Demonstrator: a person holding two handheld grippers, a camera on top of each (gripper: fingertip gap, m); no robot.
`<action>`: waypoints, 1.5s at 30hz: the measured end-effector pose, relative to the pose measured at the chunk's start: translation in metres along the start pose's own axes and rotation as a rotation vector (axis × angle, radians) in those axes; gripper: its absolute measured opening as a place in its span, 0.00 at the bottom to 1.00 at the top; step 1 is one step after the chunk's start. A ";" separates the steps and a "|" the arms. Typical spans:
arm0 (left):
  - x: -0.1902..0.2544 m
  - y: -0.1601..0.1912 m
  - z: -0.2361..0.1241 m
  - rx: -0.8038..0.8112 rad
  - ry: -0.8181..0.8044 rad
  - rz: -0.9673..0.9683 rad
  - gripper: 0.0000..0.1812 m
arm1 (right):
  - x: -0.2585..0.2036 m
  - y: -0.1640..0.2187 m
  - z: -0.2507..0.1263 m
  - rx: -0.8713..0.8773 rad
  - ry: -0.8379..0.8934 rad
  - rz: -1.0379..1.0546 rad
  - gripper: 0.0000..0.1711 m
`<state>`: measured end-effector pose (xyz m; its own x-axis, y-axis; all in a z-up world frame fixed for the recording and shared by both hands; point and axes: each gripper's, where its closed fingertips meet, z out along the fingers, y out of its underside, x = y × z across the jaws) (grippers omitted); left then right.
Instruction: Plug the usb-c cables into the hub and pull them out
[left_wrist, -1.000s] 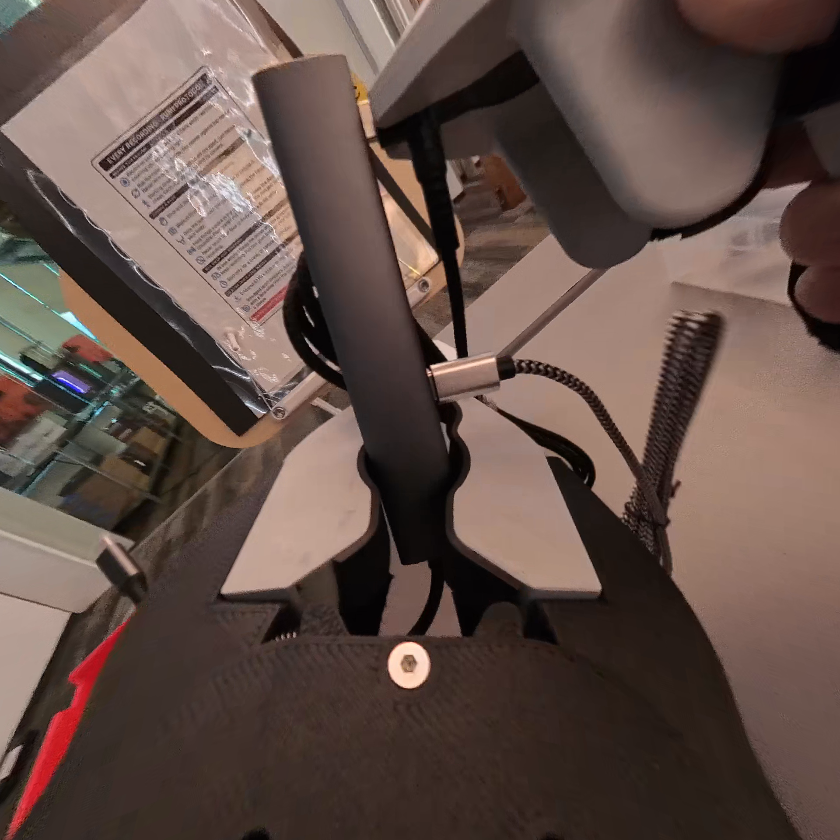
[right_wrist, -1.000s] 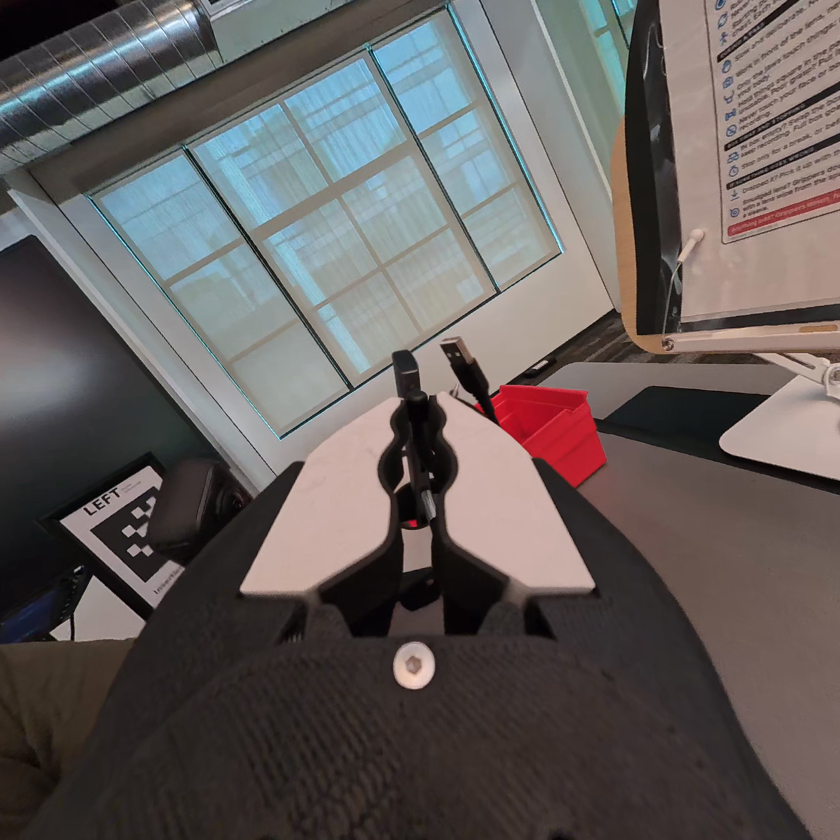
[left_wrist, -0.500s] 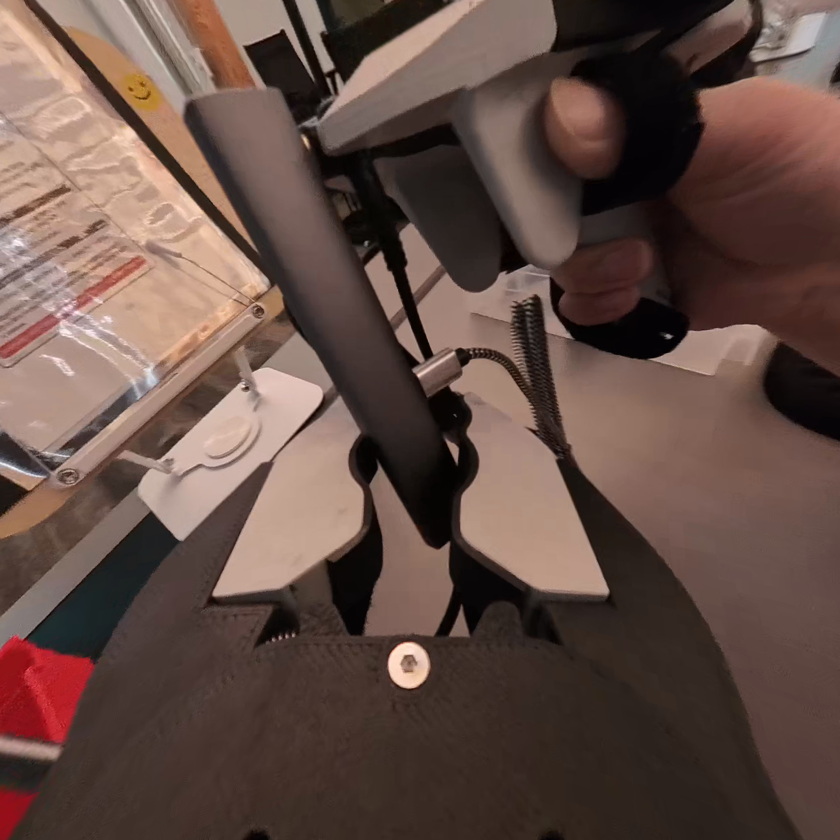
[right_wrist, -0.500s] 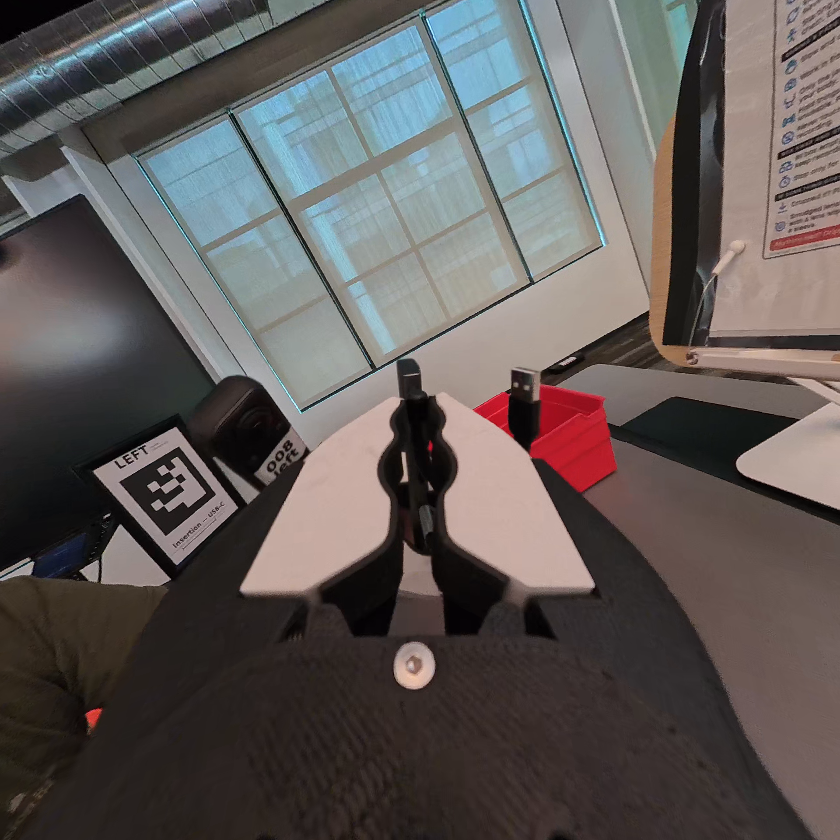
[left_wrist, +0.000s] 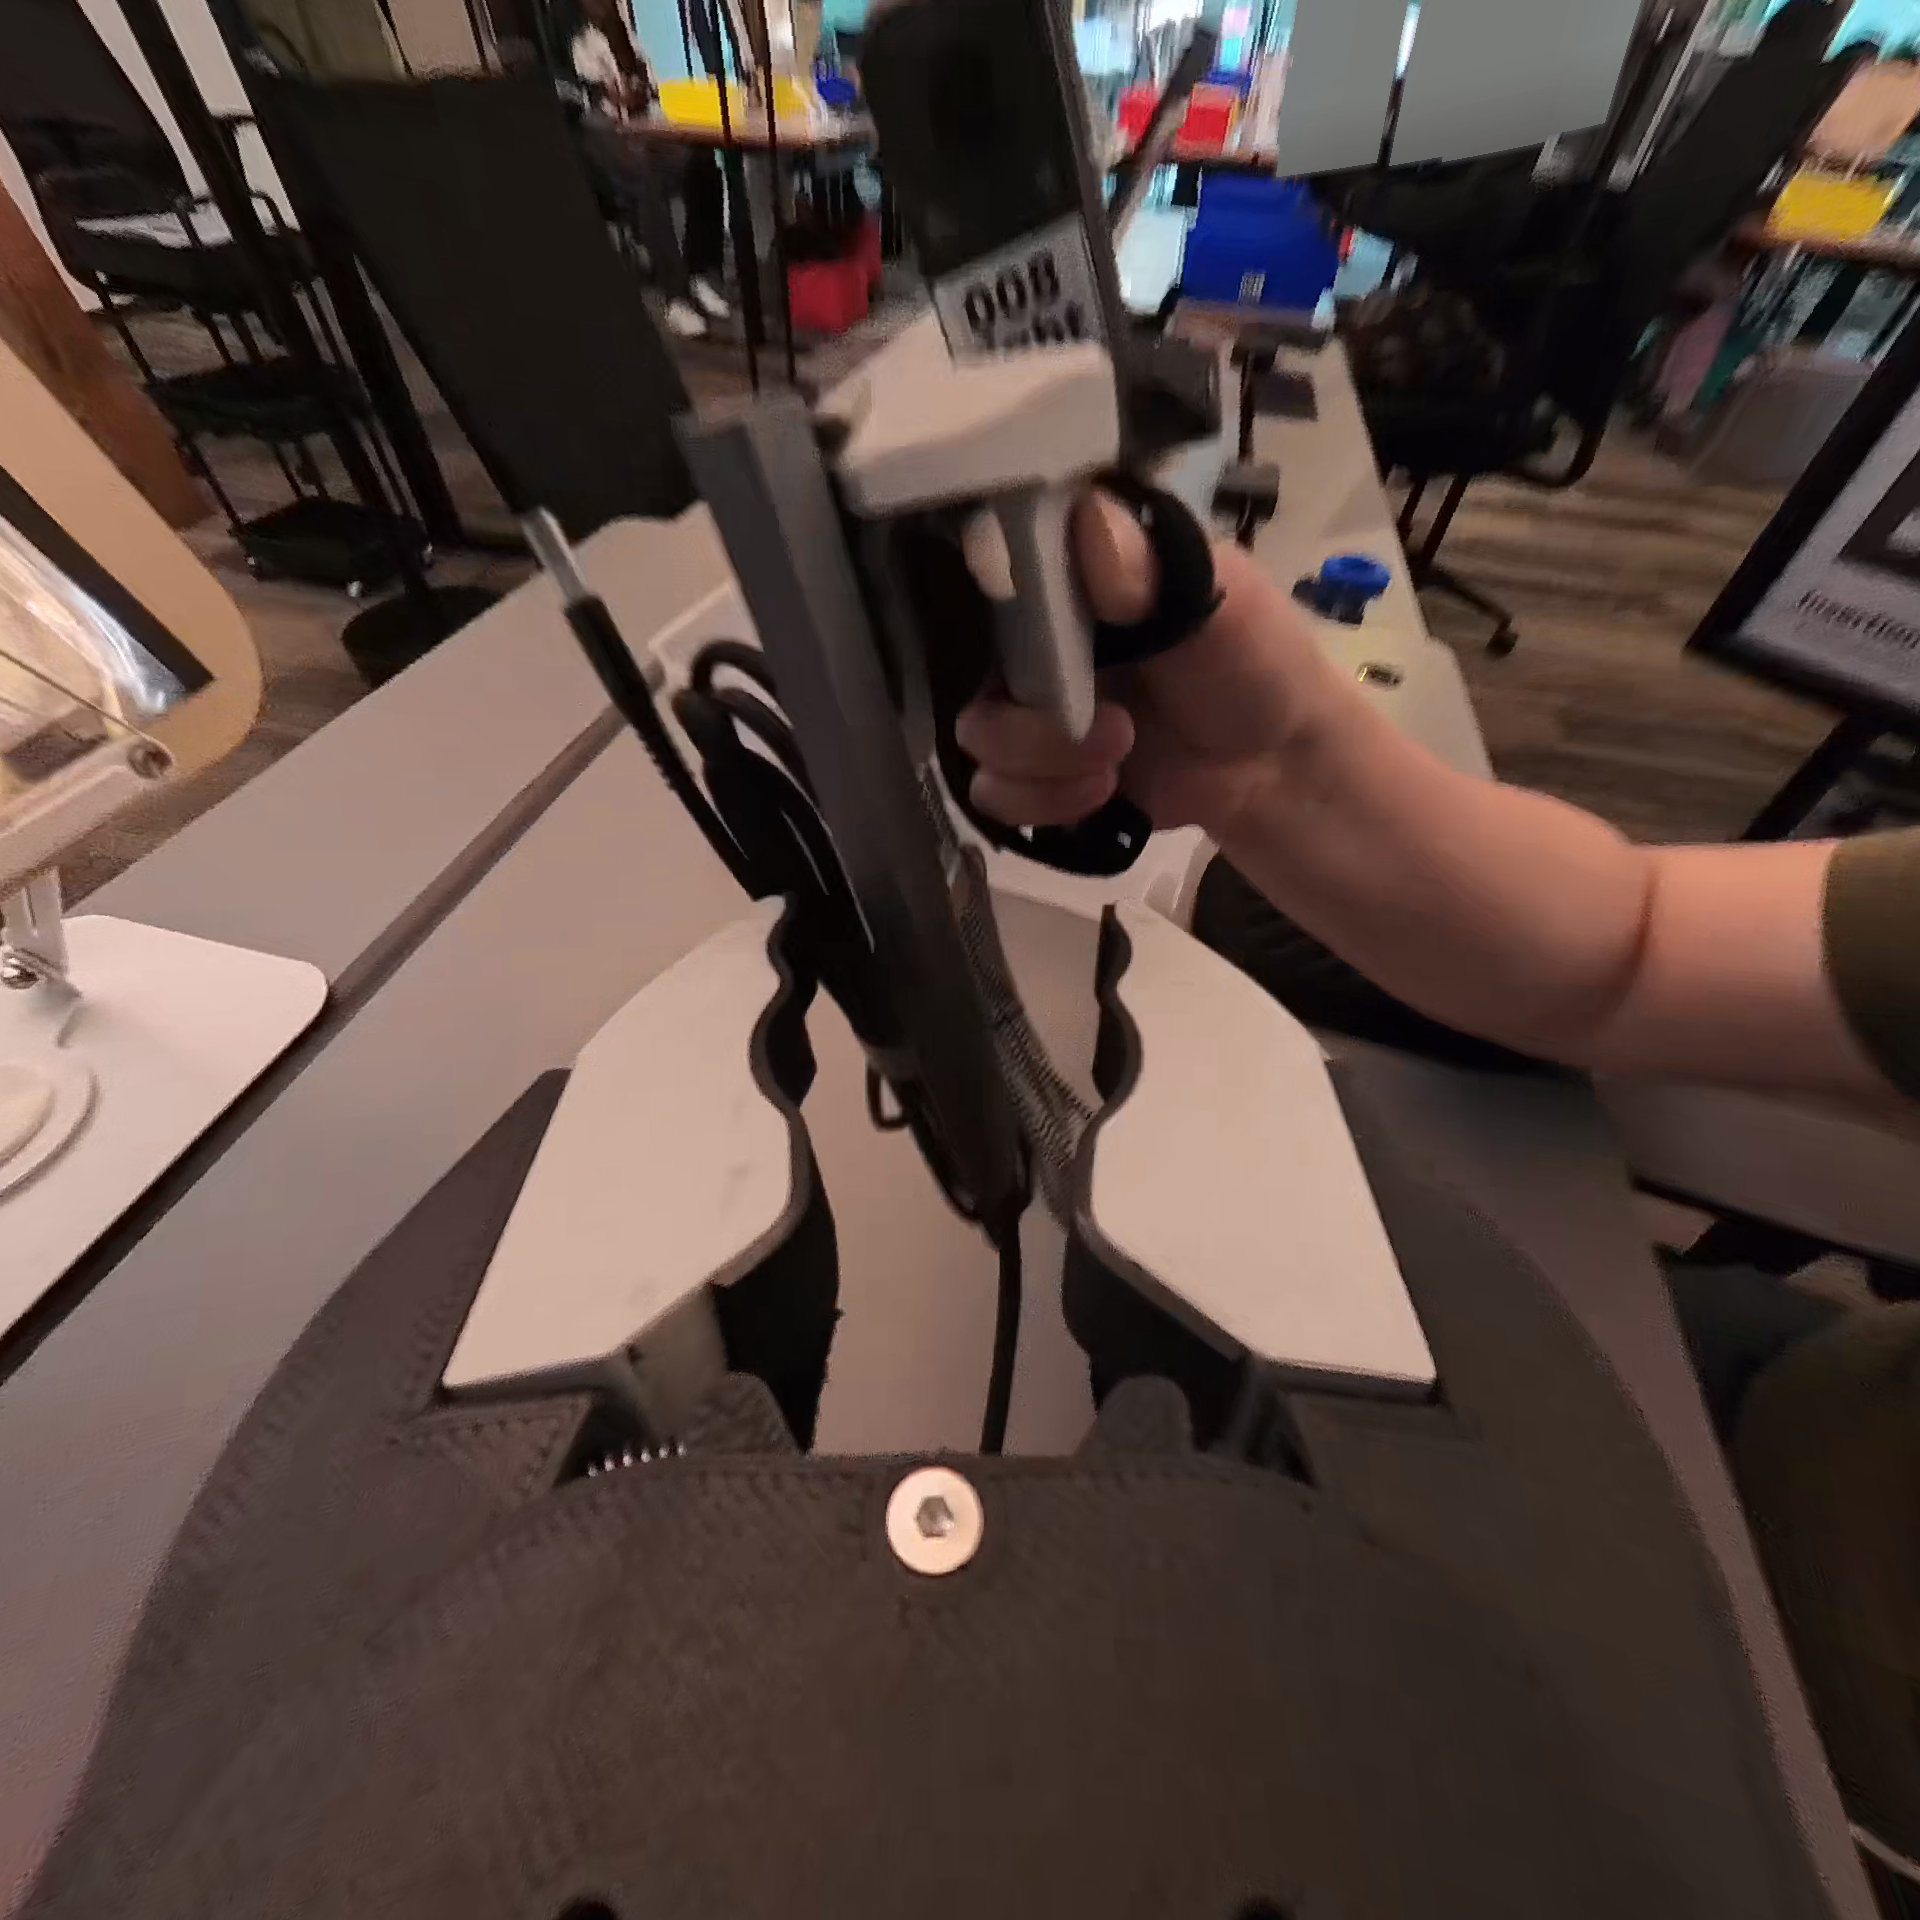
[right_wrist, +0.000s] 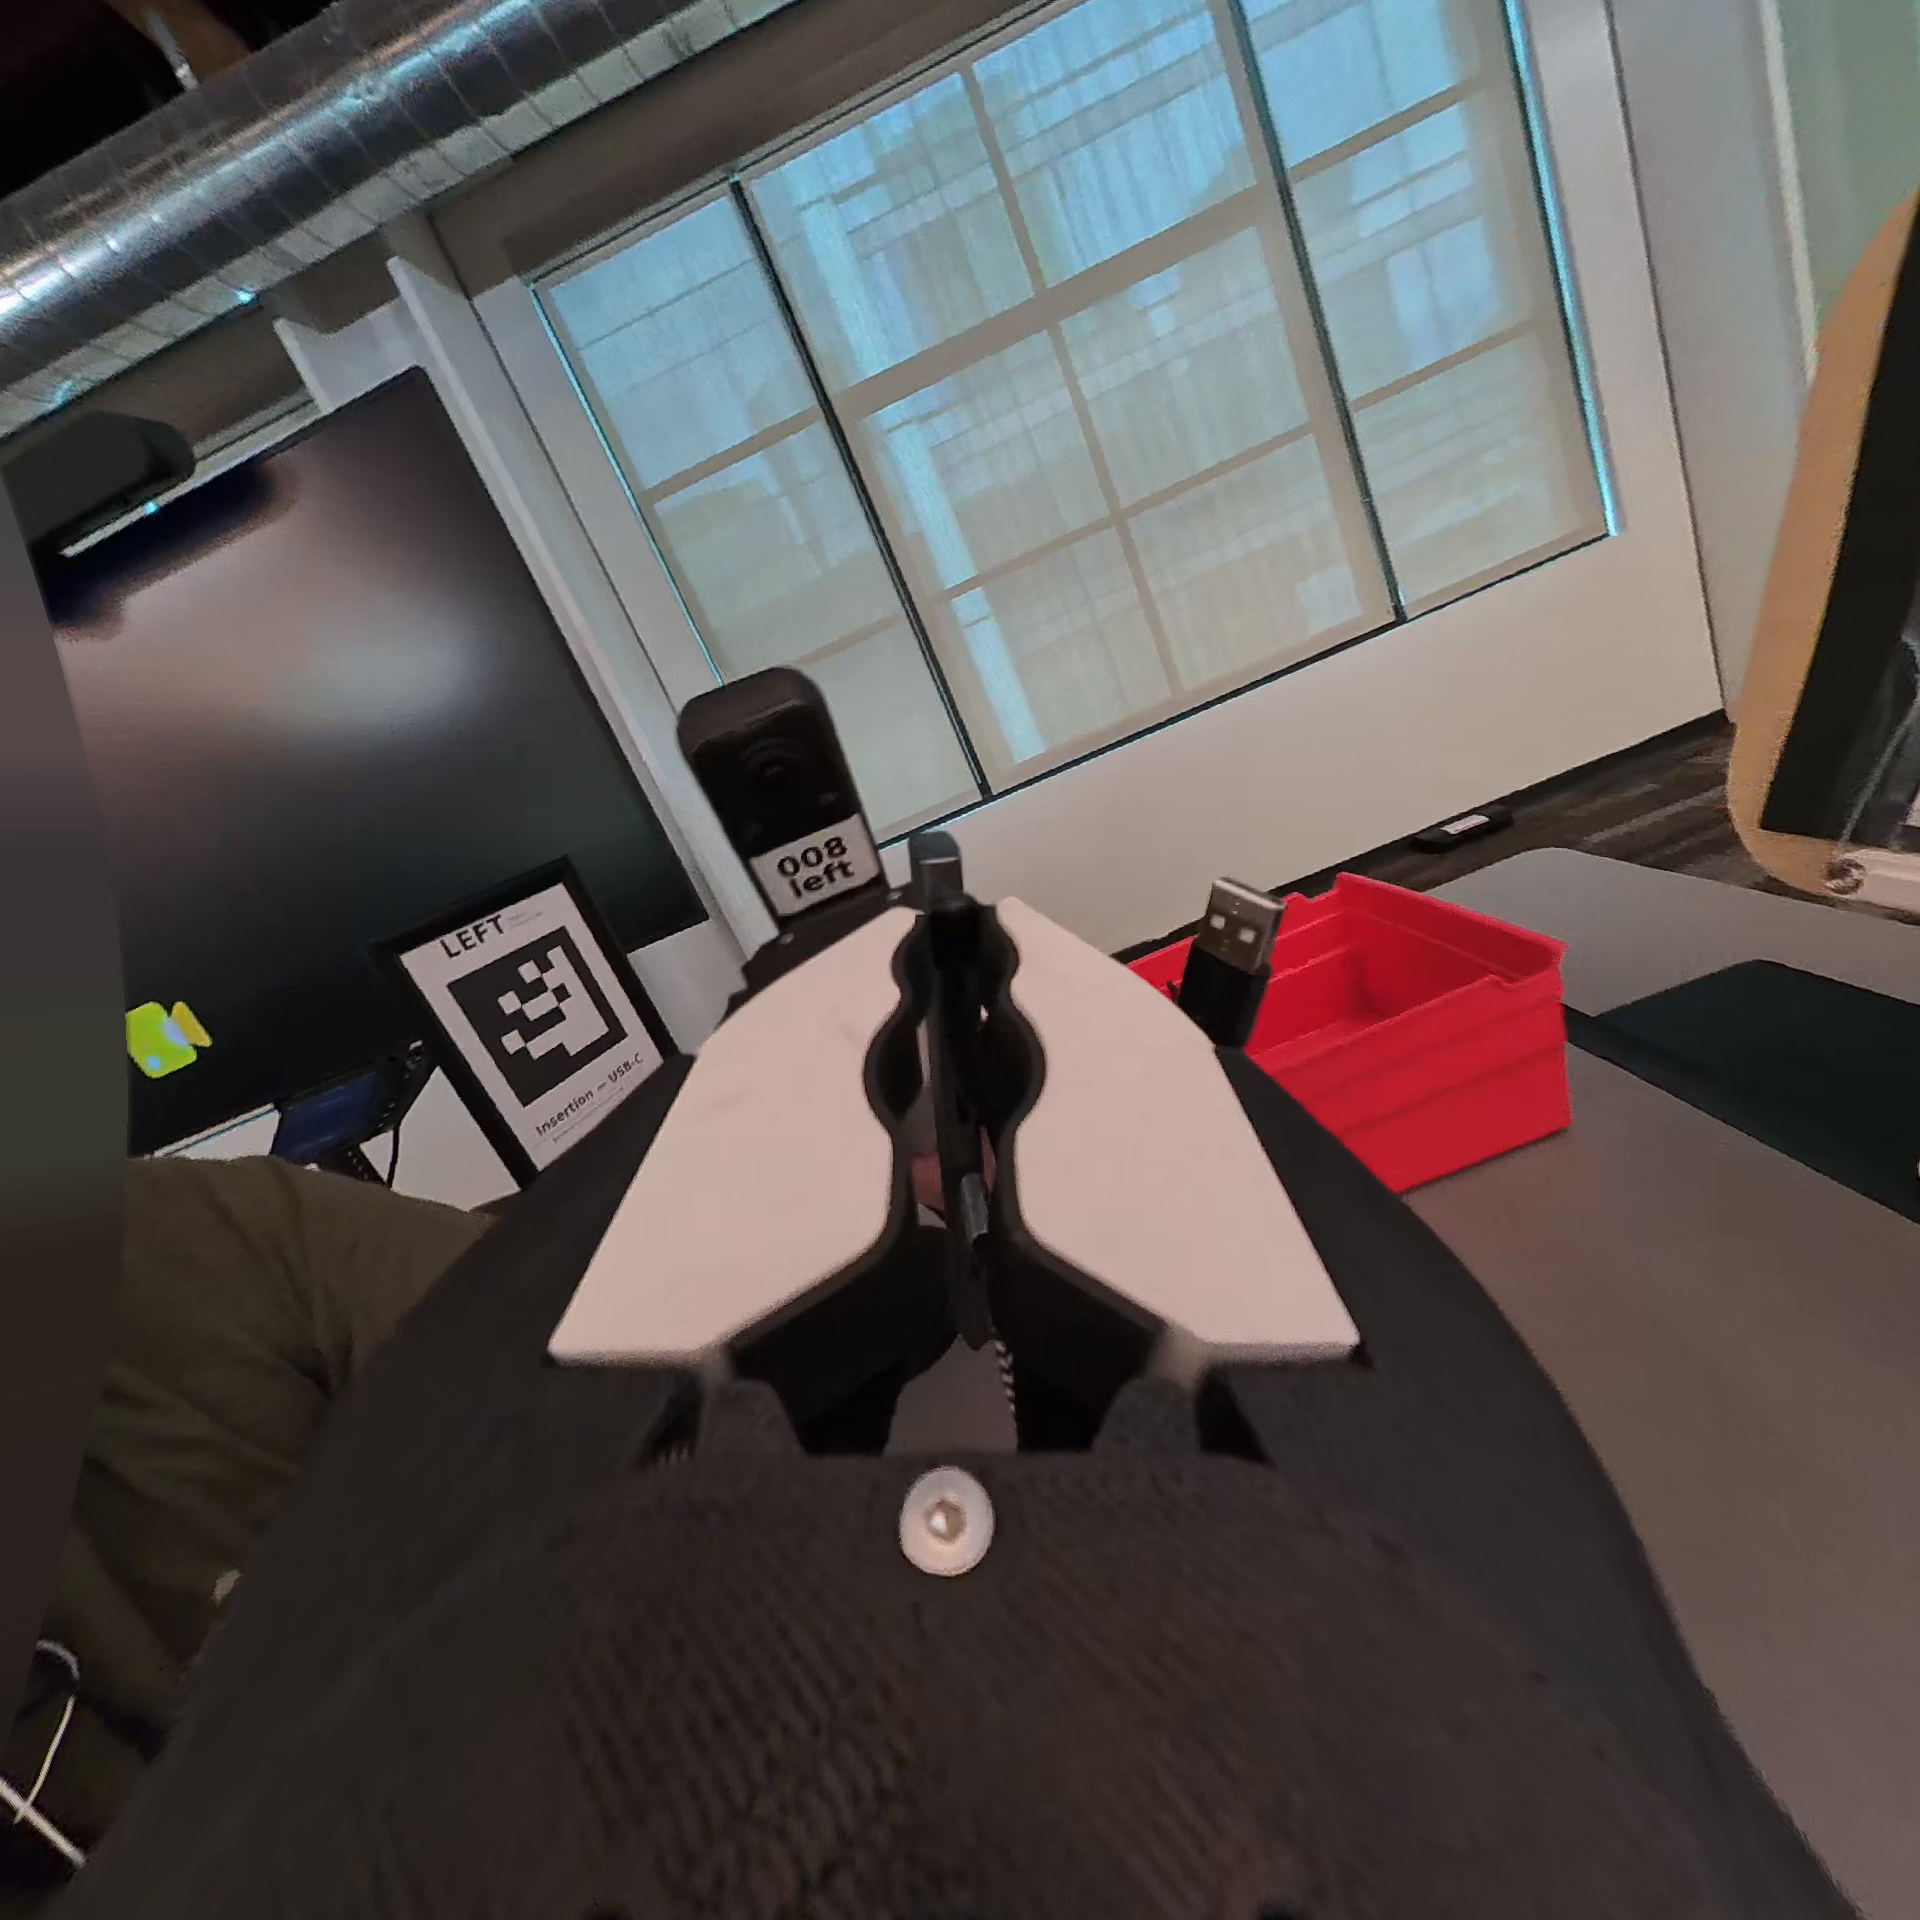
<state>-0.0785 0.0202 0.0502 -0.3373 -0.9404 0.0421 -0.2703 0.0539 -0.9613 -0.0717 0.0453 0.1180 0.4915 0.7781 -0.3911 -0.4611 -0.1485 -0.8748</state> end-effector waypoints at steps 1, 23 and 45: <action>0.000 -0.007 -0.004 0.038 0.005 -0.022 0.27 | -0.003 0.001 0.002 -0.007 -0.012 -0.010 0.05; 0.005 -0.039 -0.038 0.164 0.035 -0.099 0.15 | -0.033 0.013 0.016 -0.078 -0.115 -0.169 0.05; 0.010 -0.049 -0.050 0.179 0.009 -0.064 0.16 | -0.035 0.024 0.022 -0.164 -0.058 -0.268 0.05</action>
<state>-0.1142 0.0247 0.1112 -0.3327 -0.9370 0.1060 -0.1272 -0.0668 -0.9896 -0.1164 0.0283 0.1172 0.5340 0.8358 -0.1274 -0.1934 -0.0259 -0.9808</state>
